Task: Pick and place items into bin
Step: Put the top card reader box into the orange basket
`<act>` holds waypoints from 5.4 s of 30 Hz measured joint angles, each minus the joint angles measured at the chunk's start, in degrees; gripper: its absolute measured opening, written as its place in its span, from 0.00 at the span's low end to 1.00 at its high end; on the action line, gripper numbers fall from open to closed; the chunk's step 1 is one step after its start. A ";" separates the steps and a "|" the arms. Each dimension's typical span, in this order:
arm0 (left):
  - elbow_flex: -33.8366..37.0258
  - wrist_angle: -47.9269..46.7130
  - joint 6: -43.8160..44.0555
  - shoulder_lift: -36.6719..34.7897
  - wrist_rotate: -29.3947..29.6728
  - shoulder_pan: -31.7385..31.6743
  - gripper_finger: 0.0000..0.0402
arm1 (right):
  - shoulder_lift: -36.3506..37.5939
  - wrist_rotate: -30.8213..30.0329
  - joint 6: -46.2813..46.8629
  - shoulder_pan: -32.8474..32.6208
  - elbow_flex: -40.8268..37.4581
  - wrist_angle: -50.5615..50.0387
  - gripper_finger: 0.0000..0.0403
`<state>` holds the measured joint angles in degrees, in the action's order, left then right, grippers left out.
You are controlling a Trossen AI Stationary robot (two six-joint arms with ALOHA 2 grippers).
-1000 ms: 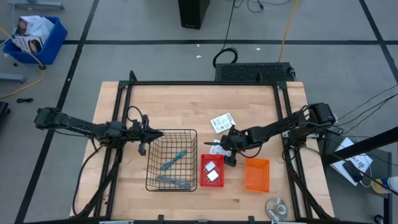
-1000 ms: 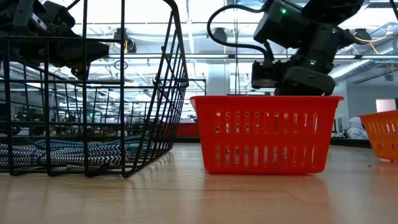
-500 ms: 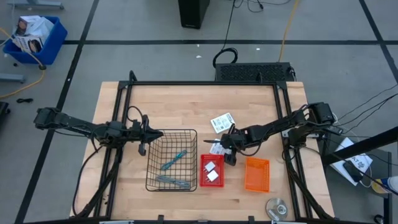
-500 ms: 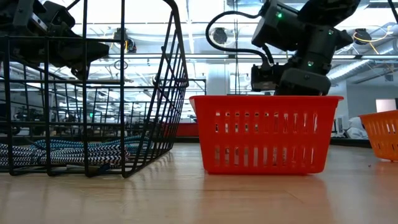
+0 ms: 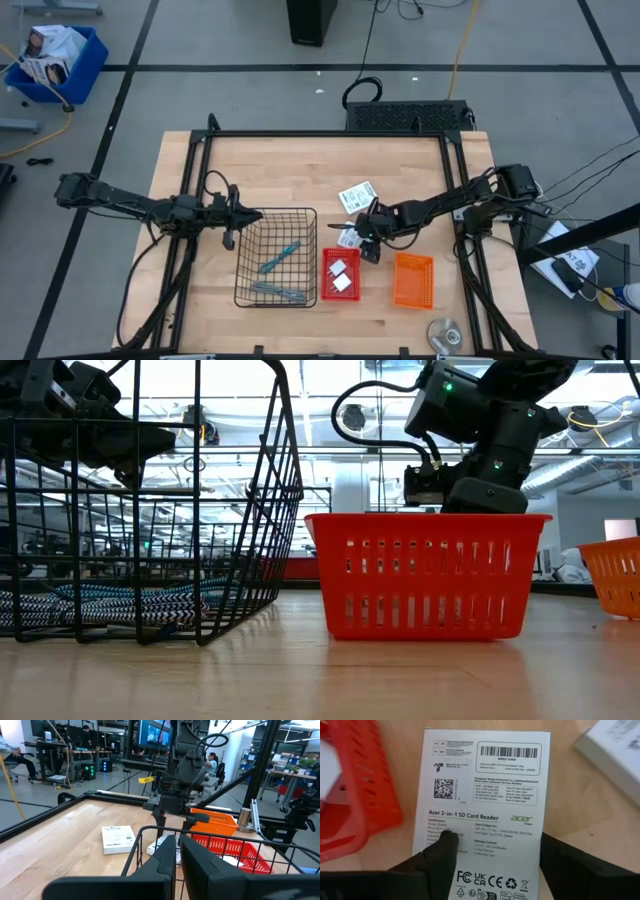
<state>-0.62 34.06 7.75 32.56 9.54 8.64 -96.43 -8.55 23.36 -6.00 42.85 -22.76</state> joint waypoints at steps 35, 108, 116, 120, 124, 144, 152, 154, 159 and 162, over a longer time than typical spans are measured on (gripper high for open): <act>0.00 0.00 0.00 0.00 0.00 0.00 0.08 | 5.30 -22.40 -4.76 -4.60 -0.48 -13.22 0.54; 0.00 0.00 0.00 0.02 0.00 0.00 0.08 | 5.28 -45.52 -19.83 -22.23 -0.52 -4.64 0.43; 0.00 0.02 0.00 0.02 0.00 0.00 0.08 | 5.26 -46.66 -22.85 -25.02 -0.55 -2.98 0.43; 0.00 0.00 0.00 0.00 0.00 0.00 0.08 | 5.21 -48.91 -27.50 -26.59 -0.59 -0.77 0.43; 0.00 0.01 0.00 0.01 0.00 0.01 0.08 | 5.21 -49.55 -31.63 -27.57 -0.59 1.50 0.43; 0.00 0.00 0.00 0.02 0.00 0.00 0.08 | 5.43 -46.88 -34.66 -29.03 -0.44 1.94 0.19; 0.00 0.00 0.00 0.02 0.00 0.00 0.08 | 5.43 -47.40 -34.73 -29.30 -0.44 2.00 0.13; 0.00 0.00 0.00 0.02 0.00 0.01 0.08 | 5.41 -47.49 -34.86 -29.86 -0.44 2.01 0.12; 0.00 0.00 0.00 0.00 0.00 0.02 0.08 | 5.37 -47.45 -32.21 -31.57 -0.44 2.76 0.12; 0.00 0.01 -0.01 0.01 0.00 0.01 0.08 | 5.34 -47.46 -32.74 -32.06 -0.48 3.27 0.14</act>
<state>-0.62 34.07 7.74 32.57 9.54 8.65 -91.09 -56.01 -9.38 -38.06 42.37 -19.49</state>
